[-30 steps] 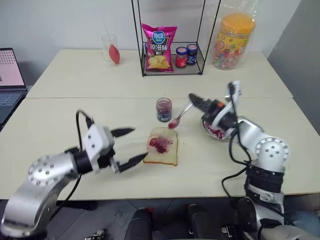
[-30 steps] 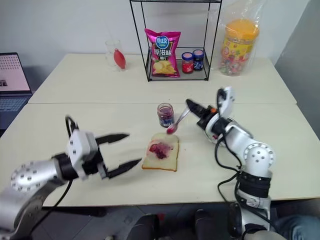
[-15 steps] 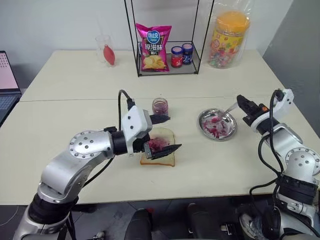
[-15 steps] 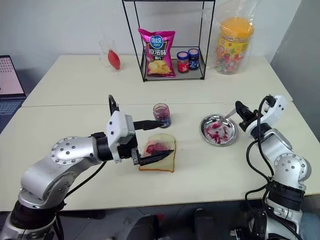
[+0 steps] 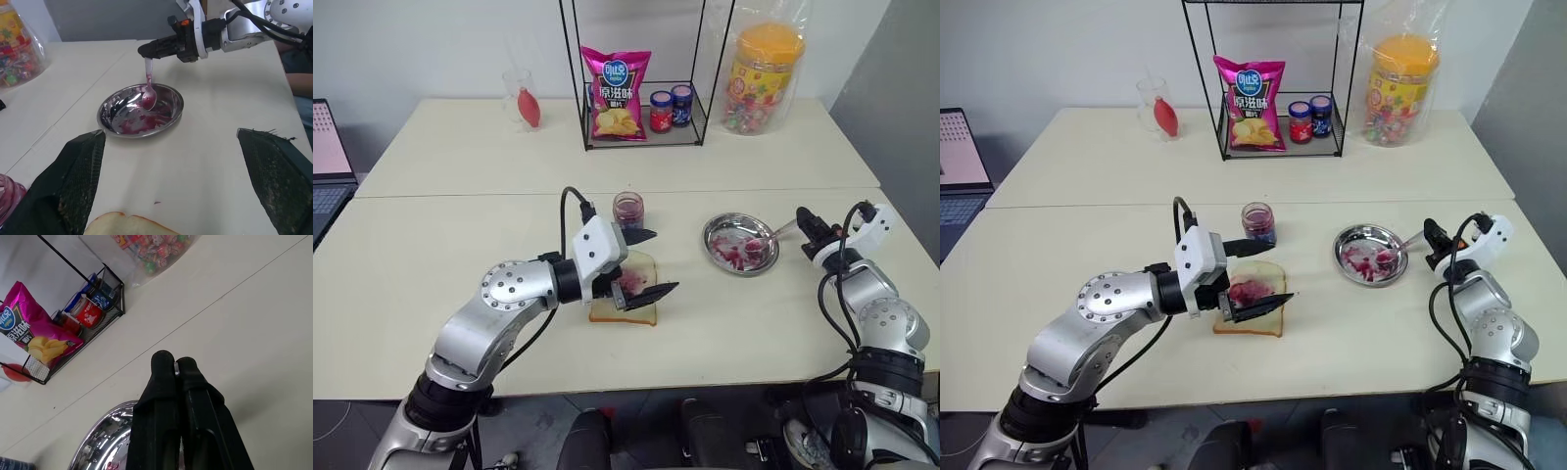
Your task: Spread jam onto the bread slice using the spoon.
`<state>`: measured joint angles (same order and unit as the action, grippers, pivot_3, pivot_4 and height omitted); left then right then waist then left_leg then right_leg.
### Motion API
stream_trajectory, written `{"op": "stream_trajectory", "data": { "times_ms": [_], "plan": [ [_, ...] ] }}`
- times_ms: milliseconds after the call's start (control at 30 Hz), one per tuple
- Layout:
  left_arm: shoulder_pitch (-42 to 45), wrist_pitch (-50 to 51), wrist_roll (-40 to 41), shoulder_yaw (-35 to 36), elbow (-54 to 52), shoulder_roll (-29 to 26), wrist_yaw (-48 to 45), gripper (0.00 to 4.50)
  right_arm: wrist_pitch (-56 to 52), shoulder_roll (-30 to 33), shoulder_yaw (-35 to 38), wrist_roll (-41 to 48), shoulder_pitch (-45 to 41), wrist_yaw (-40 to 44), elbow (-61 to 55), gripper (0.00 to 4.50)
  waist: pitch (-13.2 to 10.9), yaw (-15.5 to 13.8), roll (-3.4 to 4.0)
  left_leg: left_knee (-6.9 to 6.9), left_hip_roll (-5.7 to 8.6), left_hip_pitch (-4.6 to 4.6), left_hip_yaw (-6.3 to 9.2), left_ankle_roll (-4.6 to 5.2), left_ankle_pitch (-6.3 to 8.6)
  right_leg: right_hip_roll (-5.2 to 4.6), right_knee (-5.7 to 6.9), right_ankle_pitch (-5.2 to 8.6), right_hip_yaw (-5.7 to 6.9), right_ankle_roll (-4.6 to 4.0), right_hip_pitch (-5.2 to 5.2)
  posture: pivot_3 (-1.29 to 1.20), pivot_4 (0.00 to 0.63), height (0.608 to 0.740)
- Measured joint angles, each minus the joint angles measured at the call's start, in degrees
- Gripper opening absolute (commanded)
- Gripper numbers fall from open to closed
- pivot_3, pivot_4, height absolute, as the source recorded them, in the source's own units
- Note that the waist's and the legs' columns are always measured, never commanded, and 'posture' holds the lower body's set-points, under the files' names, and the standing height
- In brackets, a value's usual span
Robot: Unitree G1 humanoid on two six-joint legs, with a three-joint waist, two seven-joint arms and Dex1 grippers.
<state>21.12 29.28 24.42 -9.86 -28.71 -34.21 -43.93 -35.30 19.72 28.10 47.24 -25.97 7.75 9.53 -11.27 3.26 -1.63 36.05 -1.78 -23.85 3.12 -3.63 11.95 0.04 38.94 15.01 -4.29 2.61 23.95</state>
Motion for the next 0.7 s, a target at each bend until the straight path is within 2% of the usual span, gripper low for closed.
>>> {"op": "stream_trajectory", "data": {
  "times_ms": [100, 467, 600, 700],
  "plan": [
    [0.0, 0.0, -0.5, -0.1, 0.0, 0.6, 0.0, 4.5, 0.1, 0.0, 0.0, -0.8, -0.1, 0.3, 0.7, 0.62, 0.0, 0.0, 0.0, 0.0, 0.0, 0.0, 0.0, 0.0, 0.0, 0.0, -0.01, 0.0, 0.0, 0.0, -0.01, 0.0, 0.15, 0.74],
    [1.7, 0.7, -0.6, -1.0, 0.0, 2.3, 0.1, 4.5, -1.6, 0.0, 0.0, -0.8, 0.3, 2.3, 2.0, 3.31, 0.0, 0.0, 0.01, -0.01, 0.0, 0.0, 0.01, 0.0, 0.0, 0.0, 0.0, 0.0, 0.0, 0.0, 0.0, 0.0, 0.15, 0.74],
    [2.2, 1.3, -0.6, -1.1, 0.0, 3.0, 0.1, 4.5, -0.9, 0.6, -0.5, -1.9, 1.1, 3.9, 1.8, 4.16, 0.0, 0.0, 0.01, 0.0, 0.01, -0.01, 0.01, 0.0, 0.0, 0.0, 0.0, 0.0, 0.0, 0.01, 0.0, 0.0, 0.15, 0.74],
    [2.8, 1.4, -0.6, -1.1, 0.0, 3.1, 0.1, 4.5, 1.7, 2.5, -3.3, -6.0, 2.9, 6.8, 1.1, 4.16, 0.0, 0.0, 0.01, 0.0, 0.01, 0.0, 0.0, 0.0, 0.0, 0.0, 0.0, 0.0, 0.0, 0.01, 0.0, 0.0, 0.15, 0.74]
  ]
}}
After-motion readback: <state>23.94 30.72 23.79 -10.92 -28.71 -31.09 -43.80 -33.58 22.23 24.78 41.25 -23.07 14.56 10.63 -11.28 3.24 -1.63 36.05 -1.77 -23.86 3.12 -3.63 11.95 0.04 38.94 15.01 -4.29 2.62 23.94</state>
